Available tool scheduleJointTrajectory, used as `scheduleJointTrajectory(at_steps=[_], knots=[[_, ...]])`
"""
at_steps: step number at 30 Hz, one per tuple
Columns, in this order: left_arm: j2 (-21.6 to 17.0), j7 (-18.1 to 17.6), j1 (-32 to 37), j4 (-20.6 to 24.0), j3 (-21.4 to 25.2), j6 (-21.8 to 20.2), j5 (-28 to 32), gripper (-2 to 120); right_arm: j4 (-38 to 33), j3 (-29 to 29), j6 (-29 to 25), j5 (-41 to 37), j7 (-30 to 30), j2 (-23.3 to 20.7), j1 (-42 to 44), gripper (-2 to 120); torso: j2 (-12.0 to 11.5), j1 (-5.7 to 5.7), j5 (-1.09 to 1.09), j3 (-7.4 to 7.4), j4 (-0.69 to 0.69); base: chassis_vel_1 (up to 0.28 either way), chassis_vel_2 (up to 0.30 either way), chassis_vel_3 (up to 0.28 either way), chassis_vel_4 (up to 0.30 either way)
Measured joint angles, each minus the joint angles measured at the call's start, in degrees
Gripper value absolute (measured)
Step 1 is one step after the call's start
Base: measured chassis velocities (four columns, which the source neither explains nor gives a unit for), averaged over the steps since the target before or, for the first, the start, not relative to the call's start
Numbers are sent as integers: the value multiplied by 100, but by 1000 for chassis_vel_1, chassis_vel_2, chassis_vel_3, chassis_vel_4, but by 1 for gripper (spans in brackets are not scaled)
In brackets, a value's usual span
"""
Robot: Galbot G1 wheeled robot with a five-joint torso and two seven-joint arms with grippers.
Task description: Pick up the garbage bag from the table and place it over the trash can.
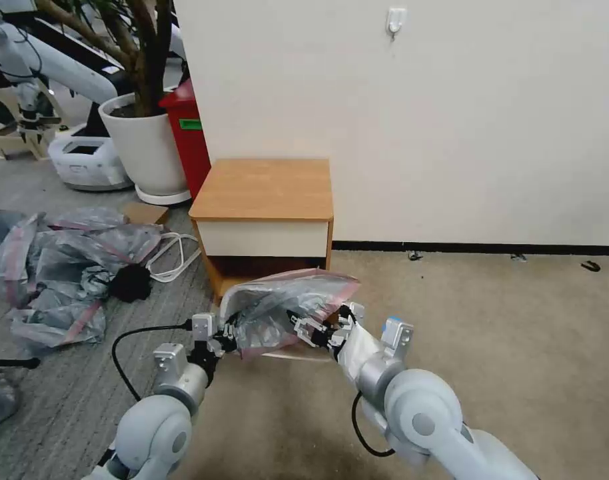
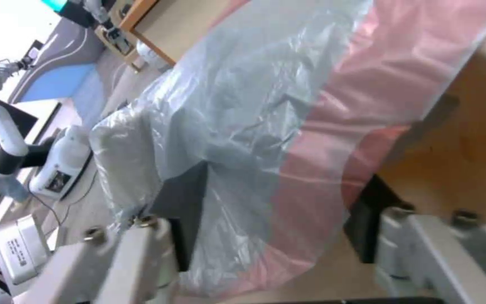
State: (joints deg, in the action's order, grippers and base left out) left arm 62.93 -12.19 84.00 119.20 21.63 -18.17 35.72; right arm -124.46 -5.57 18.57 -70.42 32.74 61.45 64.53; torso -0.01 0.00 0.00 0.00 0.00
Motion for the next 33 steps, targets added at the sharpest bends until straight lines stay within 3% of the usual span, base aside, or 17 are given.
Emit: scheduleJointTrajectory(at_steps=[14,24,33], knots=[[7,-6,-47,-71,-16,0,13,1,105,-51,-486,257,-466,-85,46,1,0,0,0,0,0,0,0,0,0],[54,-19,-77,-109,0,0,51,1,128,-8,-825,313,-797,-179,113,0,0,0,0,0,0,0,0,0,0],[123,-192,-298,-138,190,0,490,1,98,162,-932,309,-885,-355,229,0,0,0,0,0,0,0,0,0,0]])
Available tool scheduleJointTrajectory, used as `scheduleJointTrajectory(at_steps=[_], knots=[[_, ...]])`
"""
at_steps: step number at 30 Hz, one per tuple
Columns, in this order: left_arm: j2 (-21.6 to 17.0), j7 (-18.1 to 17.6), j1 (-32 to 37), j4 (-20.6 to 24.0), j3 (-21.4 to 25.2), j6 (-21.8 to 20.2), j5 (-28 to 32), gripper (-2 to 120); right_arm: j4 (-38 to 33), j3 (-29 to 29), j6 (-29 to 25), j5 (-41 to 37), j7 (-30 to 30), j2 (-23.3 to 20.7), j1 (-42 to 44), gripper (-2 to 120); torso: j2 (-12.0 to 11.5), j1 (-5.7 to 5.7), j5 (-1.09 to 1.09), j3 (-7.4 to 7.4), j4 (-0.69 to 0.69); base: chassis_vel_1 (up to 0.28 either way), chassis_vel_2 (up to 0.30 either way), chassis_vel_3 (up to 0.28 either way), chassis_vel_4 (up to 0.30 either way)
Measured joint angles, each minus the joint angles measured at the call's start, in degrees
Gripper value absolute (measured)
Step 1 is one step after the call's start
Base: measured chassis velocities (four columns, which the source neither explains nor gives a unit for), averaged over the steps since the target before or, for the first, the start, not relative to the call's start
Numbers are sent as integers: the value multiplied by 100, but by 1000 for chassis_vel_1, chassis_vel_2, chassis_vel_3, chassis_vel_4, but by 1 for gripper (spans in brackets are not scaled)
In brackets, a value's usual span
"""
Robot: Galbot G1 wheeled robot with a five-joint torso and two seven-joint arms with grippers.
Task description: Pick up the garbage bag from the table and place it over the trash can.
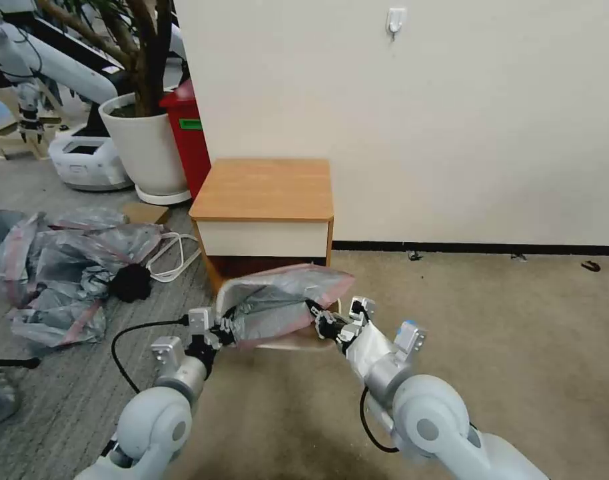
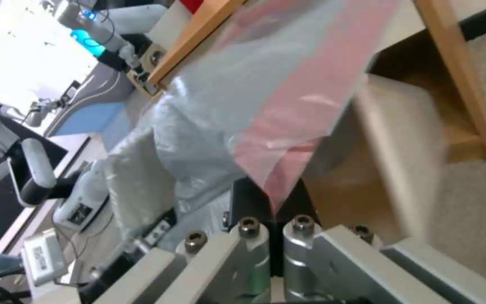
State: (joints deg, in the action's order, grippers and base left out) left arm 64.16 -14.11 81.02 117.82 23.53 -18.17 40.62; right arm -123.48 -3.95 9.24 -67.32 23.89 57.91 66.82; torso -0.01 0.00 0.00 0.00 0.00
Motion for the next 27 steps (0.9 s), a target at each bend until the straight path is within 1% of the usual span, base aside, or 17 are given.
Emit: scheduleJointTrajectory(at_steps=[5,12,21,27], knots=[[2,-38,-84,-26,130,0,154,1,-61,122,-11,-21,-16,-81,77,0,0,0,0,0,0,0,0,0,0],[50,-143,-148,-54,175,9,267,1,-135,169,-12,-24,-27,-112,175,0,0,0,0,0,-1,0,0,0,0],[40,-395,-206,-12,284,25,733,1,-131,296,-12,-9,-63,-179,327,0,0,0,0,0,0,0,0,0,0],[26,-485,-196,70,323,13,1000,1,-21,316,-20,47,-110,-206,342,0,0,0,0,0,-1,0,0,0,0]])
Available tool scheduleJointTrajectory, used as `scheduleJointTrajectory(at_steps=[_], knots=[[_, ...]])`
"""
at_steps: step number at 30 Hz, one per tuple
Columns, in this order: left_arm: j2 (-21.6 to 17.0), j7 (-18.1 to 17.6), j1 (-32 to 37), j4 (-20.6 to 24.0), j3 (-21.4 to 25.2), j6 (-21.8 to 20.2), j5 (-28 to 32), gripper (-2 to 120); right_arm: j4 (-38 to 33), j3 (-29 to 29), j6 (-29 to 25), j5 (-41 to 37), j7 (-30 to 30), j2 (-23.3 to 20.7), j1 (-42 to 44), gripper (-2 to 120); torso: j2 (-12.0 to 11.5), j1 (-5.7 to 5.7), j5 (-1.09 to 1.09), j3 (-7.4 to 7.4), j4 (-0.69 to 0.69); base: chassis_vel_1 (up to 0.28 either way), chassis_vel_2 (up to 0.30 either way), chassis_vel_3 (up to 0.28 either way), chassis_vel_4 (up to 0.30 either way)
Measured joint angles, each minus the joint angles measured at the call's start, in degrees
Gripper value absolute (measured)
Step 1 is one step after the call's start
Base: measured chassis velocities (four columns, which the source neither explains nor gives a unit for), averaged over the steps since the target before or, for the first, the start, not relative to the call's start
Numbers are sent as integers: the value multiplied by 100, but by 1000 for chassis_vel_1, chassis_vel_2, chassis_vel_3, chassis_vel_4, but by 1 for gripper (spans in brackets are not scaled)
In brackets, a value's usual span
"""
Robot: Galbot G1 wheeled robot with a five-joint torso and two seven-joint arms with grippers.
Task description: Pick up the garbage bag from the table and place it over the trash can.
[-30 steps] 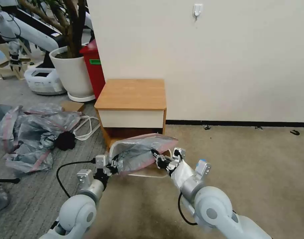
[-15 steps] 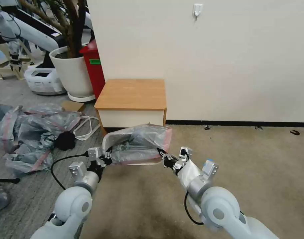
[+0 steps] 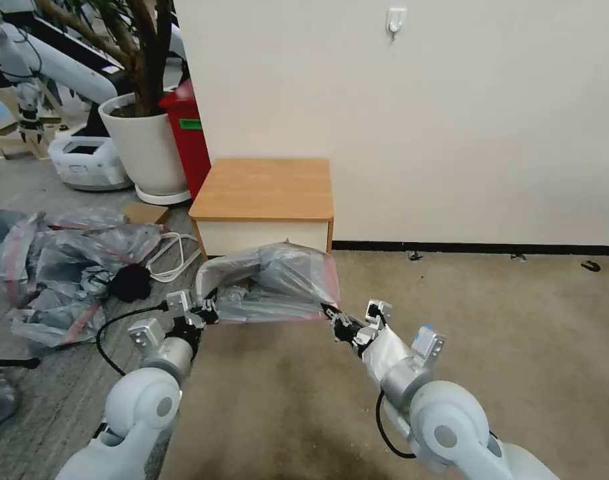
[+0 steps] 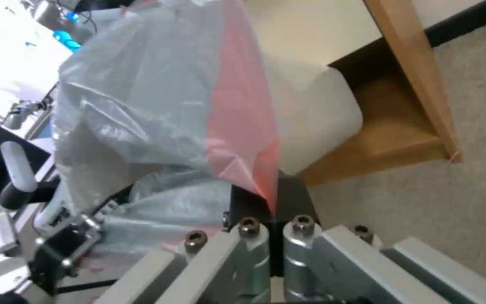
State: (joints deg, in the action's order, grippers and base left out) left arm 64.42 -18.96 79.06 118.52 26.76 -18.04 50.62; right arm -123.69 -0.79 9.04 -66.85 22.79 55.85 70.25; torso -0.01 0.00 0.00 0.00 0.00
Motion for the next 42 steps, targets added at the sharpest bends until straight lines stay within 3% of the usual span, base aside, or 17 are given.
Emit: scheduleJointTrajectory(at_steps=[18,42], knots=[[-76,-93,232,297,32,-578,504,1,757,-118,-100,273,-160,16,-266,0,0,0,0,0,0,0,0,0,0],[4,-55,586,554,-25,-778,742,1,1400,-226,-148,825,-266,108,-342,0,0,0,0,0,0,0,0,0,0]])
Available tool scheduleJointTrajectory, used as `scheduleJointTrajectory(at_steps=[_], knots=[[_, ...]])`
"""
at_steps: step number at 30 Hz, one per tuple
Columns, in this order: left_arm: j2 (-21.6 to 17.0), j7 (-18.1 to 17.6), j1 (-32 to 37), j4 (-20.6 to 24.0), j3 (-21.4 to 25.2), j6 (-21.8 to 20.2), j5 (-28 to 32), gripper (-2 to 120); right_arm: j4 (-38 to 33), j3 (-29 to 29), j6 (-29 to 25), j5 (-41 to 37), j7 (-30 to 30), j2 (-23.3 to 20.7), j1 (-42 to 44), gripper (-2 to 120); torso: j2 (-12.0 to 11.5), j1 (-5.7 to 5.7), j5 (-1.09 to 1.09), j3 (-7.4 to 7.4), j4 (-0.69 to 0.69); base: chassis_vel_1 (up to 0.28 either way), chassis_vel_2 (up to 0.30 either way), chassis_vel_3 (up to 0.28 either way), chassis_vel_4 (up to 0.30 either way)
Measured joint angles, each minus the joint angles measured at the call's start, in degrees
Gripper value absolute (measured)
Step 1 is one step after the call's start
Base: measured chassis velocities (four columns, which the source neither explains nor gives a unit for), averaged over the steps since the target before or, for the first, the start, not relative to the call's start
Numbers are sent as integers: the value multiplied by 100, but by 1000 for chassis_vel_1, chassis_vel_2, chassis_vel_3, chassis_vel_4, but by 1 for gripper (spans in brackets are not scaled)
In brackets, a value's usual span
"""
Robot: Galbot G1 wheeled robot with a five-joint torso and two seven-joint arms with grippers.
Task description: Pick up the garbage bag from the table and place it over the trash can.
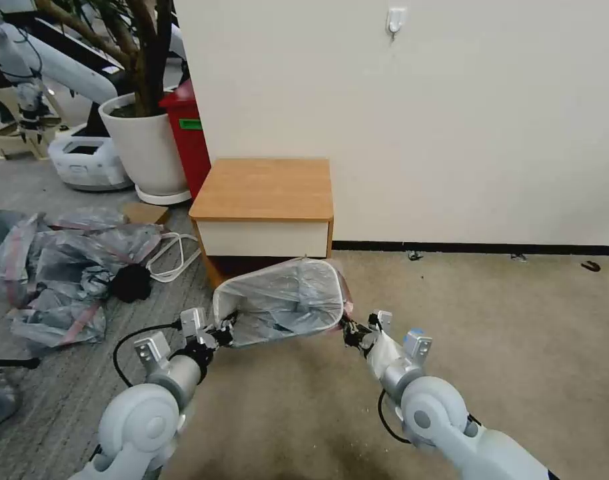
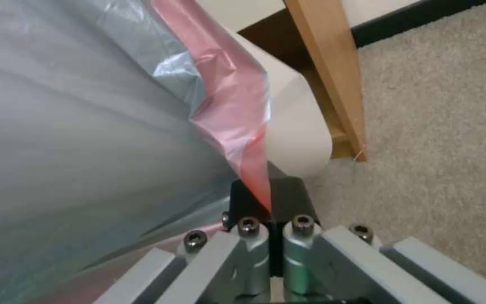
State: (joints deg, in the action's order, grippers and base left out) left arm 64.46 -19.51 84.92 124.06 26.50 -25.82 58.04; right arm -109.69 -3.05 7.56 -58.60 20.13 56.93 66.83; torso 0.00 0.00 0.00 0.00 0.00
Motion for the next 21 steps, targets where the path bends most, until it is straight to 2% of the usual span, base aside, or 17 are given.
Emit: scheduleJointTrajectory(at_steps=[11,21], knots=[[56,-28,60,22,23,-13,119,1,-89,4,-54,202,6,-26,121,0,0,0,0,0,0,0,0,0,0],[14,70,136,13,16,-13,-32,1,-172,14,-73,289,10,-118,154,0,0,0,0,0,0,0,0,0,0]])
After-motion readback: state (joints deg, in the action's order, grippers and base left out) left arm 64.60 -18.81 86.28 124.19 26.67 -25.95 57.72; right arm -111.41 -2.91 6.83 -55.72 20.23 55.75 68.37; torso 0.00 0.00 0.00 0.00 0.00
